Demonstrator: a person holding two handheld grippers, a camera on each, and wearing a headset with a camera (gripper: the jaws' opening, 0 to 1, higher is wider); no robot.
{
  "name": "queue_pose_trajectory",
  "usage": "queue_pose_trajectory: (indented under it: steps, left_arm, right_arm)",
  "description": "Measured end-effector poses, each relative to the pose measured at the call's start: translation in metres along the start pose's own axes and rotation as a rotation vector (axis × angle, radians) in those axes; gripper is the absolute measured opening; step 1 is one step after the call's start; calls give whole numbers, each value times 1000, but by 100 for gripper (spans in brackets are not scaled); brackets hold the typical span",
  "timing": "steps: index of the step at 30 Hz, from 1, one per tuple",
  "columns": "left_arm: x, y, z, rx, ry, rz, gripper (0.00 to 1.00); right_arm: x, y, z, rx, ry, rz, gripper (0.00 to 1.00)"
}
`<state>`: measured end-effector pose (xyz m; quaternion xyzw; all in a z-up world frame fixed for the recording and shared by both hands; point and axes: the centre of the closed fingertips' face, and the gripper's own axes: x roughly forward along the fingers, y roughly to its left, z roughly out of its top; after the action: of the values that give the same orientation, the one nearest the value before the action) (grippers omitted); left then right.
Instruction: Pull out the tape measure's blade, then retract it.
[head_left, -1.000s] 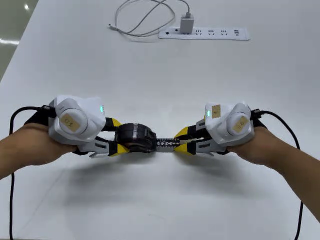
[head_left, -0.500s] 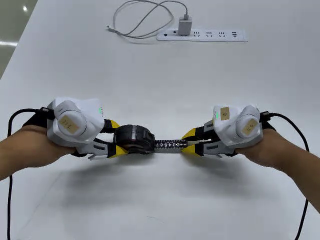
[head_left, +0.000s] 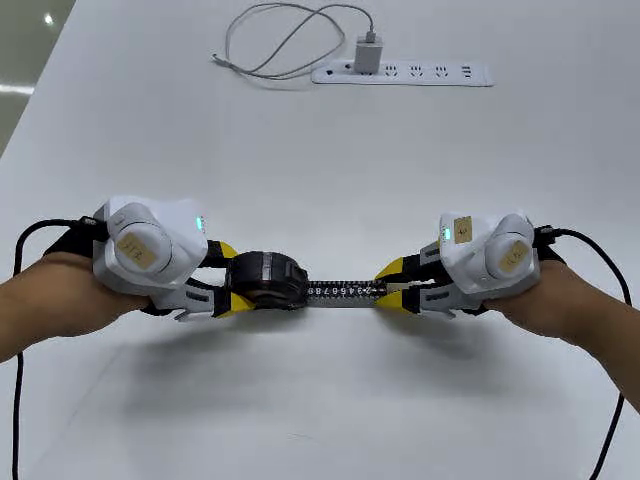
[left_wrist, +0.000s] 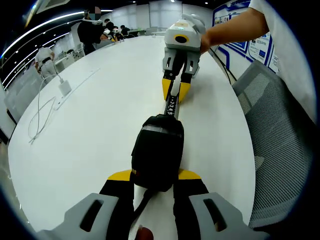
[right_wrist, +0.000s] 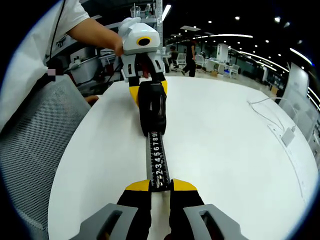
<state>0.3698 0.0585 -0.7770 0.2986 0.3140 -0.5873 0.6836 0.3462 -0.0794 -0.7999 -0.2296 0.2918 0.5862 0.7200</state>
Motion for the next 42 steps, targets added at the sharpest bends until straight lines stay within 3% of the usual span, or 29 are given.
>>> queue_pose_trajectory:
  steps: [19,42]
  left_arm:
    - [0,-1,0,1,3,2,25]
    - [0,-1,0,2,7,1,25]
  right_arm:
    - [-18,-2,-18,21,23,-29,9]
    - [-36,-2,-29,29,43,-53,9]
